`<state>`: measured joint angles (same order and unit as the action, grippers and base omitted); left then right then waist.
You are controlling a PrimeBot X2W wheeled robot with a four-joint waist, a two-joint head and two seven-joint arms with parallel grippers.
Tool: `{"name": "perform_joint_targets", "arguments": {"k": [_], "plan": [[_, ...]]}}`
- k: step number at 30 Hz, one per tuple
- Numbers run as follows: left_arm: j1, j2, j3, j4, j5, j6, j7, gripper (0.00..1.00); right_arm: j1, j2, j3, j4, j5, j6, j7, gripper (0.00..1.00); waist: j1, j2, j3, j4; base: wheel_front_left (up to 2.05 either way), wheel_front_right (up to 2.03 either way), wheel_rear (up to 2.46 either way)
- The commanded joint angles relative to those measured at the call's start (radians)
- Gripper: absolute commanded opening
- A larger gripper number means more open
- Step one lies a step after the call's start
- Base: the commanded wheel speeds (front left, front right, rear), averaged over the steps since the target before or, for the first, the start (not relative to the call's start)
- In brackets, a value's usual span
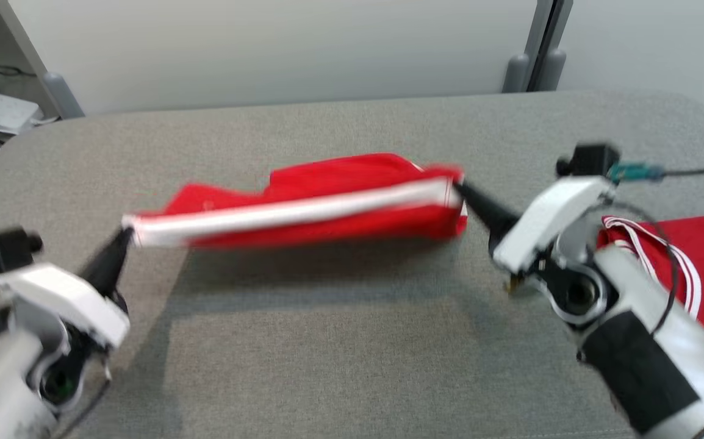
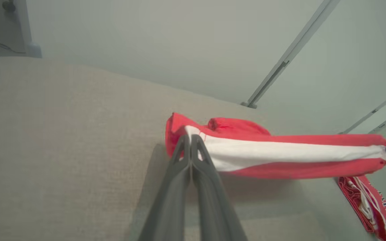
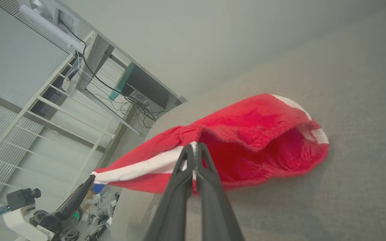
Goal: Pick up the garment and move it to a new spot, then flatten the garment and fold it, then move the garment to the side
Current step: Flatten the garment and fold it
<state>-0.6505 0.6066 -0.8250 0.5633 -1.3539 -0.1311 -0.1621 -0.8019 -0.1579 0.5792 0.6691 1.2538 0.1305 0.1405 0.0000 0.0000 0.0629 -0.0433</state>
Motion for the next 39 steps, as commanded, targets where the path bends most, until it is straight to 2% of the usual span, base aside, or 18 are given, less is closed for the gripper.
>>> {"name": "perform_joint_targets", "arguments": {"k": [1, 5, 7, 9, 14, 19, 22, 25, 26, 29, 31, 33, 35, 38, 39], "plan": [[0.011, 0.033, 0.024, 0.006, -0.023, 0.000, -0.006, 0.00, 0.049, -0.010, 0.024, -0.058, 0.023, 0.000, 0.044, 0.00, 0.0000, 0.0000, -0.029, 0.005, 0.00, 0.00, 0.00], [0.132, -0.007, -0.025, 0.022, -0.064, 0.000, 0.004, 0.00, 0.193, -0.052, 0.076, -0.150, 0.082, 0.000, 0.160, 0.00, 0.0000, 0.0000, -0.075, 0.006, 0.00, 0.00, 0.00], [0.178, -0.009, -0.063, 0.015, -0.061, 0.000, 0.027, 0.00, 0.249, -0.080, 0.091, -0.199, 0.111, 0.000, 0.211, 0.00, 0.0000, 0.0000, -0.091, 0.004, 0.00, 0.00, 0.00], [0.224, 0.007, -0.093, -0.014, -0.073, 0.000, 0.061, 0.00, 0.311, -0.136, 0.113, -0.257, 0.132, 0.000, 0.289, 0.00, 0.0000, 0.0000, -0.110, 0.004, 0.00, 0.00, 0.00], [0.236, 0.100, -0.147, -0.123, -0.060, 0.000, 0.172, 0.00, 0.378, -0.232, 0.127, -0.379, 0.166, 0.000, 0.437, 0.00, 0.0000, 0.0000, -0.112, 0.006, 0.00, 0.00, 0.00], [0.191, 0.243, -0.188, -0.298, -0.069, 0.000, 0.370, 0.00, 0.413, -0.291, 0.115, -0.504, 0.149, 0.000, 0.551, 0.00, 0.0000, 0.0000, -0.055, 0.009, 0.00, 0.00, 0.00], [0.159, 0.312, -0.177, -0.385, -0.155, 0.000, 0.499, 0.00, 0.412, -0.259, 0.087, -0.516, 0.106, 0.000, 0.593, 0.00, 0.0000, 0.0000, 0.023, 0.012, 0.00, 0.00, 0.00], [0.117, 0.363, -0.193, -0.429, -0.203, 0.000, 0.646, 0.00, 0.358, -0.156, 0.039, -0.429, 0.005, 0.000, 0.615, 0.00, 0.0000, 0.0000, 0.120, 0.005, 0.00, 0.00, 0.00], [0.117, 0.363, -0.193, -0.429, -0.203, 0.000, 0.646, 0.00, 0.358, -0.156, 0.039, -0.429, 0.005, 0.000, 0.615, 0.00, 0.0000, 0.0000, 0.120, 0.005, 0.00, 0.00, 0.00], [0.055, 0.387, -0.182, -0.397, -0.249, 0.000, 0.763, 0.00, 0.213, 0.014, -0.054, -0.275, -0.185, 0.000, 0.580, 0.00, 0.0000, 0.0000, 0.229, -0.008, 0.00, 0.00, 0.00], [-0.049, 0.371, -0.100, -0.359, -0.227, 0.000, 0.689, 0.00, 0.063, 0.091, -0.172, -0.191, -0.309, 0.000, 0.474, 0.00, 0.0000, 0.0000, 0.298, -0.019, 0.00, 0.00, 0.00], [-0.183, 0.325, 0.062, -0.336, -0.228, 0.000, 0.481, 0.00, -0.108, 0.106, -0.278, -0.144, -0.403, 0.000, 0.322, 0.00, 0.0000, 0.0000, 0.358, -0.022, 0.00, 0.00, 0.00], [-0.326, 0.305, 0.202, -0.356, -0.168, 0.000, 0.261, 0.00, -0.277, 0.107, -0.343, -0.115, -0.445, 0.000, 0.137, 0.00, 0.0000, 0.0000, 0.401, -0.022, 0.00, 0.00, 0.00], [-0.458, 0.299, 0.297, -0.432, -0.105, 0.000, 0.036, 0.00, -0.523, 0.107, -0.469, 0.002, -0.570, 0.000, -0.141, 0.00, 0.0000, 0.0000, 0.414, -0.019, 0.00, 0.00, 0.00], [-0.468, 0.300, 0.300, -0.448, -0.103, 0.000, 0.009, 0.00, -0.557, 0.107, -0.472, 0.029, -0.586, 0.000, -0.152, 0.00, 0.0000, 0.0000, 0.413, -0.018, 0.00, 0.00, 0.00]]}}
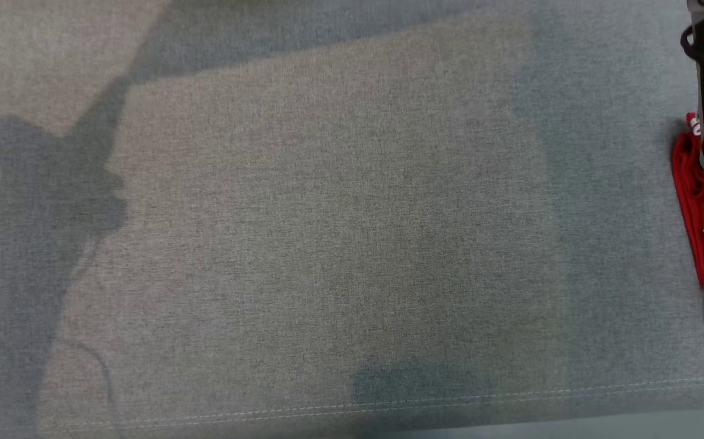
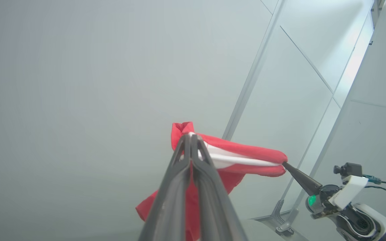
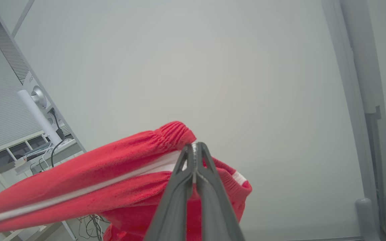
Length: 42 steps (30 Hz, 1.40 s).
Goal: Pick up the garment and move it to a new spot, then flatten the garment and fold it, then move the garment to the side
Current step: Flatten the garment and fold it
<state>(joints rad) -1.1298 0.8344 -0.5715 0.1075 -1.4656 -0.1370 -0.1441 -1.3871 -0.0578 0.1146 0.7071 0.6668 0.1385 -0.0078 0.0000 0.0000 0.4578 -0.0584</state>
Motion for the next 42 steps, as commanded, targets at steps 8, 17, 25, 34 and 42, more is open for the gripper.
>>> {"name": "perform_joint_targets", "arguments": {"k": [8, 17, 25, 34, 42], "plan": [[0.161, 0.139, -0.047, -0.022, 0.024, 0.006, -0.103, 0.00, 0.071, 0.007, 0.103, 0.141, 0.135, -0.008, 0.016, 0.00, 0.0000, 0.0000, 0.108, -0.034, 0.00, 0.00, 0.00], [0.444, 0.032, -0.034, 0.018, 0.094, 0.006, -0.117, 0.00, 0.383, 0.007, 0.338, 0.051, 0.357, -0.008, -0.060, 0.00, 0.0000, 0.0000, 0.126, -0.040, 0.00, 0.00, 0.00], [0.622, -0.093, 0.078, 0.009, 0.134, 0.006, -0.117, 0.00, 0.572, 0.008, 0.321, 0.018, 0.332, -0.008, -0.069, 0.00, 0.0000, 0.0000, -0.012, -0.026, 0.00, 0.00, 0.00], [0.747, -0.168, 0.069, 0.069, 0.162, 0.006, -0.118, 0.00, 0.748, -0.033, 0.283, -0.042, 0.330, -0.008, -0.018, 0.00, 0.0000, 0.0000, -0.150, -0.017, 0.00, 0.00, 0.00], [0.839, -0.232, 0.069, 0.110, 0.209, 0.006, -0.118, 0.00, 0.864, -0.058, 0.266, -0.128, 0.347, -0.008, 0.016, 0.00, 0.0000, 0.0000, -0.223, -0.024, 0.00, 0.00, 0.00]]}}
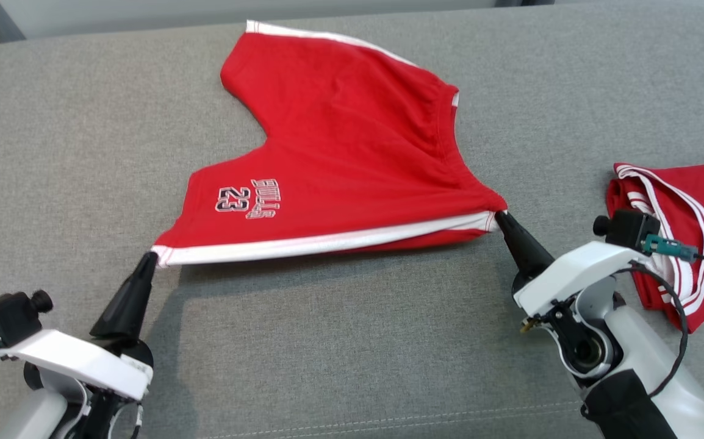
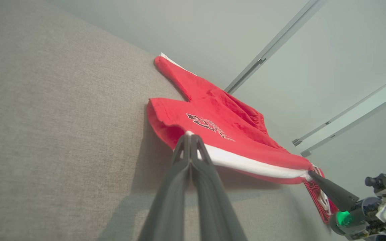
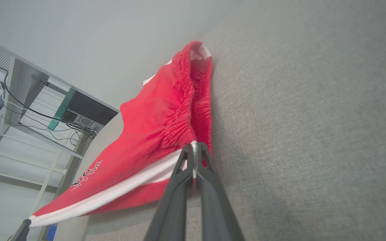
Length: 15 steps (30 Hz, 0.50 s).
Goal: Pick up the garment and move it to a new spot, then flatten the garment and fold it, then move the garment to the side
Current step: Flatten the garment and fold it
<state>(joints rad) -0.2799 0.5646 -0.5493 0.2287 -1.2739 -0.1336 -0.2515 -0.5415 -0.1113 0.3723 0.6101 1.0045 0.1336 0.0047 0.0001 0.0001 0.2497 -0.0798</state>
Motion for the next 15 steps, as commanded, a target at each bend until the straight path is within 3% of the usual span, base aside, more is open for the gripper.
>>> {"name": "perform_joint_targets", "arguments": {"k": [1, 15], "plan": [[-0.002, 0.031, 0.042, -0.008, 0.024, 0.003, -0.010, 0.00, 0.030, -0.005, 0.010, -0.042, 0.011, -0.003, 0.007, 0.00, -0.0001, -0.0001, -0.023, -0.003, 0.00, 0.00, 0.00], [0.064, -0.031, 0.014, 0.024, 0.085, 0.003, -0.010, 0.00, 0.116, -0.028, 0.050, -0.132, -0.004, -0.003, 0.061, 0.00, -0.0001, -0.0001, -0.068, -0.004, 0.00, 0.00, 0.00]]}}
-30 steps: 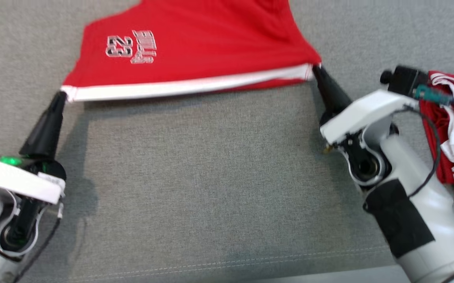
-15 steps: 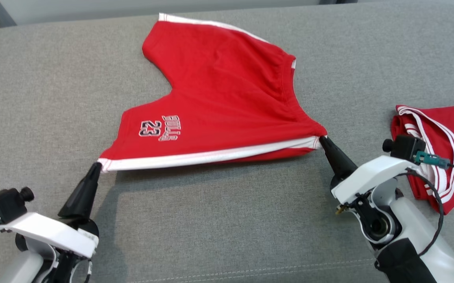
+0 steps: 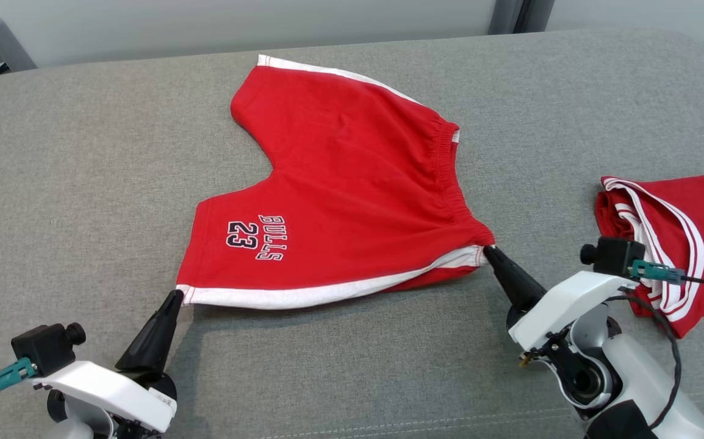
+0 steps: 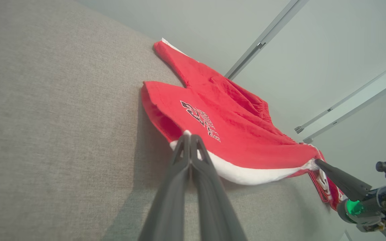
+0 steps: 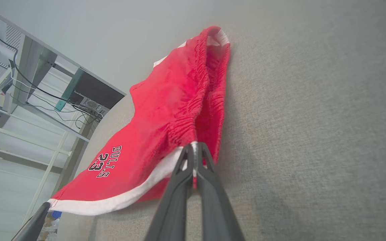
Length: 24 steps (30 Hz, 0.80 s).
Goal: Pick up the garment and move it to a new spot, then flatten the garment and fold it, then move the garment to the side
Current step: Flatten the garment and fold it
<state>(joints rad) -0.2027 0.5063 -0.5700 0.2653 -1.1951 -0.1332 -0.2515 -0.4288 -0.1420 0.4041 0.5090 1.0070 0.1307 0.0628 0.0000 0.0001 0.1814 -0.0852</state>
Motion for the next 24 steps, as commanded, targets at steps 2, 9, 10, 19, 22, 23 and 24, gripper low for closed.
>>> {"name": "perform_joint_targets", "arguments": {"k": [2, 9, 10, 19, 22, 23, 24], "plan": [[-0.014, 0.024, 0.031, -0.007, 0.008, 0.002, -0.010, 0.00, 0.001, 0.011, 0.029, -0.033, -0.011, 0.000, 0.014, 0.00, 0.0000, -0.0001, 0.003, 0.003, 0.00, 0.00, 0.00], [-0.014, 0.006, 0.017, 0.051, 0.008, 0.002, -0.010, 0.00, 0.000, 0.023, 0.045, -0.017, -0.023, 0.000, 0.041, 0.00, 0.0000, -0.0001, -0.003, 0.009, 0.00, 0.00, 0.00], [-0.012, 0.003, 0.018, 0.062, 0.009, 0.002, -0.010, 0.00, 0.002, 0.021, 0.044, -0.016, -0.022, 0.000, 0.043, 0.00, 0.0000, -0.0001, -0.006, 0.008, 0.00, 0.00, 0.00], [0.015, -0.034, 0.017, 0.124, 0.020, 0.002, -0.010, 0.00, 0.043, -0.017, 0.031, -0.022, 0.017, 0.000, 0.076, 0.00, 0.0000, -0.0001, -0.069, -0.003, 0.00, 0.00, 0.00], [0.024, -0.046, 0.018, 0.138, 0.026, 0.002, -0.010, 0.00, 0.055, -0.029, 0.028, -0.027, 0.033, 0.000, 0.086, 0.00, 0.0000, -0.0001, -0.082, -0.008, 0.00, 0.00, 0.00], [0.027, -0.048, 0.019, 0.142, 0.028, 0.002, -0.010, 0.00, 0.059, -0.031, 0.028, -0.029, 0.037, 0.000, 0.087, 0.00, 0.0000, -0.0001, -0.085, -0.009, 0.00, 0.00, 0.00], [0.029, -0.050, 0.019, 0.146, 0.031, 0.002, -0.010, 0.00, 0.064, -0.033, 0.029, -0.031, 0.040, 0.000, 0.088, 0.00, 0.0000, -0.0001, -0.087, -0.009, 0.00, 0.00, 0.00]]}}
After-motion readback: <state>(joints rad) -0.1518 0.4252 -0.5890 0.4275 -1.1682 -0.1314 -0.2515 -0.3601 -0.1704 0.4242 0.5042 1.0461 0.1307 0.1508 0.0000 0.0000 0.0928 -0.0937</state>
